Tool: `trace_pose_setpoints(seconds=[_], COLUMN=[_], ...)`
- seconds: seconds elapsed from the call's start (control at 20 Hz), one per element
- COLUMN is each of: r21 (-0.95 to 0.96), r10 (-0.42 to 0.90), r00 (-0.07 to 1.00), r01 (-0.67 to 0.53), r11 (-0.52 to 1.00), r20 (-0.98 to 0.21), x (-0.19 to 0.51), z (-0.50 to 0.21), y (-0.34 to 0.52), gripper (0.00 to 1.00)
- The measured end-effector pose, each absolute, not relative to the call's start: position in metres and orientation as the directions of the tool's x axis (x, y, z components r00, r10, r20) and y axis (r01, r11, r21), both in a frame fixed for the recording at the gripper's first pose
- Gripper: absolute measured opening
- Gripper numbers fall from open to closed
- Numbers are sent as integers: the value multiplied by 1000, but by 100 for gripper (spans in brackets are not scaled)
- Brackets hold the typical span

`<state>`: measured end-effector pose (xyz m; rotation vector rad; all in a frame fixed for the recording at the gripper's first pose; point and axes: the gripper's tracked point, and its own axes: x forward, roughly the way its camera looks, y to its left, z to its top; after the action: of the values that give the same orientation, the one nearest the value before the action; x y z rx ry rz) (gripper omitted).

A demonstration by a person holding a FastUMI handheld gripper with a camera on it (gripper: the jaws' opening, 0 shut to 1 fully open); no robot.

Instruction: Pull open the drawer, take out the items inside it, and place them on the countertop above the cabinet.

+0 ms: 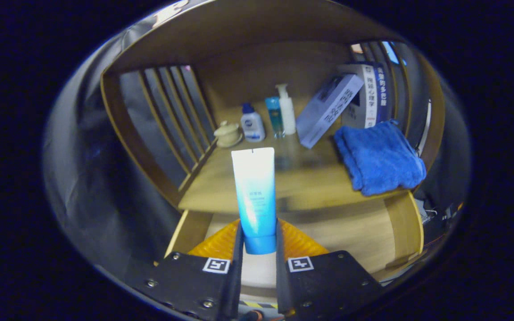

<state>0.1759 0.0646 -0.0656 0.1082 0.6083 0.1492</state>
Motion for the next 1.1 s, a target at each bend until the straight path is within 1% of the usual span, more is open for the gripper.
trace_pose_setpoints(seconds=[0.15,0.25,0.5,0.7,0.75,0.8,1.0,1.05,1.1], r21=[88,64,57,56,60,61,68,68,61], r10=[94,49,-15,-36,-41,-44,-57,-59,-68], r00=[860,858,818,813,827,823,827,833,844], r01=[-58,-19,58,84,91,95,115,115,118], r11=[994,998,997,995,994,994,991,991,991], r20=[-501,-510,-576,-581,-561,-566,-559,-550,-533], x=[213,231,264,276,282,282,285,284,285], z=[-63,-76,-120,-135,-133,-135,-132,-130,-126], y=[52,44,33,35,36,36,35,34,32], gripper=[33,33,33,35,35,35,39,39,42])
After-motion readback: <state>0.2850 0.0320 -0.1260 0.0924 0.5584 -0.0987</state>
